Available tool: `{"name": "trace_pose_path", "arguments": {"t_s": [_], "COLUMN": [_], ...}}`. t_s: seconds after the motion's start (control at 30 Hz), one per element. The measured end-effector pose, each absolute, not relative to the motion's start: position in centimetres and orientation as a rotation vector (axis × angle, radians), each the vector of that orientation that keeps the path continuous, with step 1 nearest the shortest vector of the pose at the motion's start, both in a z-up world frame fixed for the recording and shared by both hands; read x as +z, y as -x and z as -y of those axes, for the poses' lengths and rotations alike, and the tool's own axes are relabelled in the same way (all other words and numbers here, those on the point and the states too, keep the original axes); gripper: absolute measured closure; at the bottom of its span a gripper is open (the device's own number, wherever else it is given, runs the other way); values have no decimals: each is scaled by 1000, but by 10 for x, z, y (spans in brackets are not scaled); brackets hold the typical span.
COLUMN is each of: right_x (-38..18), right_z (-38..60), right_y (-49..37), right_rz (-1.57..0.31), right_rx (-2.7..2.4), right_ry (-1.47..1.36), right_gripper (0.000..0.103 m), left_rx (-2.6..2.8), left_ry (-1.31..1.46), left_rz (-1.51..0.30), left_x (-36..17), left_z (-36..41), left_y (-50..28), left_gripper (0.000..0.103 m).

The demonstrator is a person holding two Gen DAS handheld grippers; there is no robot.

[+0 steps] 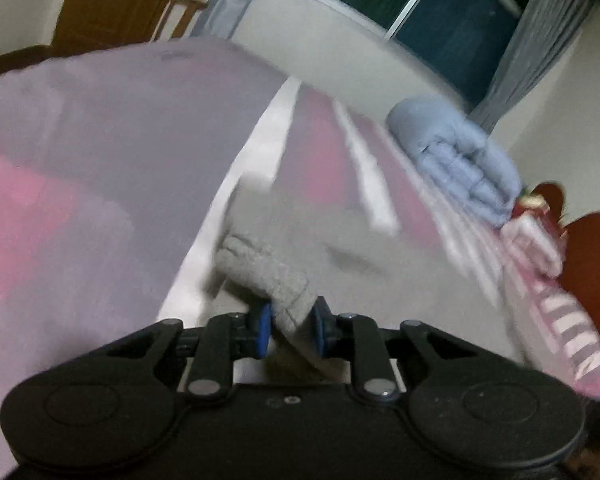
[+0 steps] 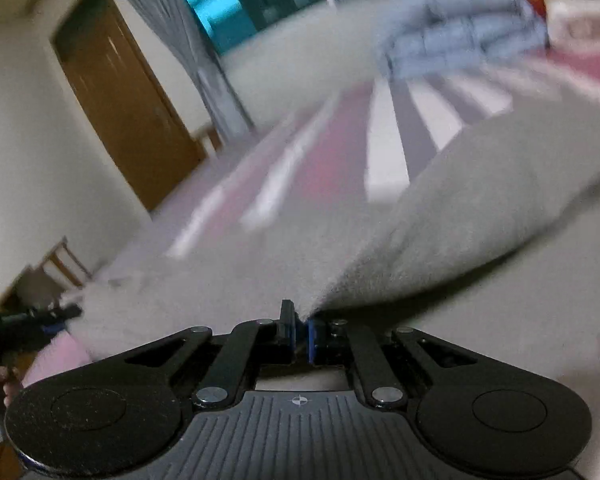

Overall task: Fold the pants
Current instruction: 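Lift the leg ends with both grippers and fold them over toward the waistband, then lower the folded legs onto the pants and open both grippers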

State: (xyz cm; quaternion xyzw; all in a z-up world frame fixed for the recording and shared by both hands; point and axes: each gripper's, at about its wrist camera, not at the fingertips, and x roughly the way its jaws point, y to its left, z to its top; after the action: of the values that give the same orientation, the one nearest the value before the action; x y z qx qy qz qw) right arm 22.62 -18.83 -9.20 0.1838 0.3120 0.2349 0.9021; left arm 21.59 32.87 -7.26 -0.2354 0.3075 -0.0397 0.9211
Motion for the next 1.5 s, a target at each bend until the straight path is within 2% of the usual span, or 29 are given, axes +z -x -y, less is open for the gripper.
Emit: {"name": "trace_pose_path", "arguments": {"t_s": [0.23,0.33,0.5,0.6,0.7,0.8,0.87,0.93,1.0,1.1,1.13,1.17,1.2,1.23,1.27,1.4,1.5], "right_x": [-102,-81,-81,-89,-73,-57,-65,-86,-99,-98,-97,-94,-88,-80,-74,-57,-48], "right_z": [204,189,183,186,193,200,196,185,185,189,191,198,205,213,223,251,251], "right_y": [-220,-224,-222,-225,-222,-223,-225,-227,-224,-224,-225,-225,-220,-214,-208,-203,-221], "right_rz": [-658,-611,-603,-638,-584,-533,-567,-658,-670,-667,-684,-683,-656,-623,-596,-546,-546], "right_rx": [487,493,469,466,479,477,471,462,463,461,467,469,461,453,450,423,400], "right_ry": [-372,-382,-369,-379,-383,-400,-362,-295,-295,-330,-338,-349,-355,-354,-355,-351,-348], "right_gripper": [97,97,97,97,97,97,97,97,97,97,92,79,70,56,53,53,53], "left_rx": [-81,-111,-106,-107,-134,-136,-118,-113,-102,-72,-42,4,58,81,93,92,116], "left_ry": [512,488,509,543,518,492,453,478,486,430,413,388,353,326,311,266,206], "left_rz": [-611,-556,-704,-673,-600,-621,-694,-688,-684,-685,-684,-683,-672,-656,-642,-586,-617], "left_x": [-73,-59,-78,-76,-62,-62,-74,-80,-77,-69,-66,-62,-57,-52,-47,-31,-32], "left_z": [-329,-328,-332,-335,-329,-324,-320,-323,-324,-316,-313,-307,-302,-296,-292,-255,-212], "left_y": [-218,-217,-232,-228,-222,-225,-232,-229,-225,-220,-216,-212,-205,-198,-189,-180,-199], "left_gripper": [92,92,90,90,90,90,90,90,88,79,61,41,36,38,40,38,34]}}
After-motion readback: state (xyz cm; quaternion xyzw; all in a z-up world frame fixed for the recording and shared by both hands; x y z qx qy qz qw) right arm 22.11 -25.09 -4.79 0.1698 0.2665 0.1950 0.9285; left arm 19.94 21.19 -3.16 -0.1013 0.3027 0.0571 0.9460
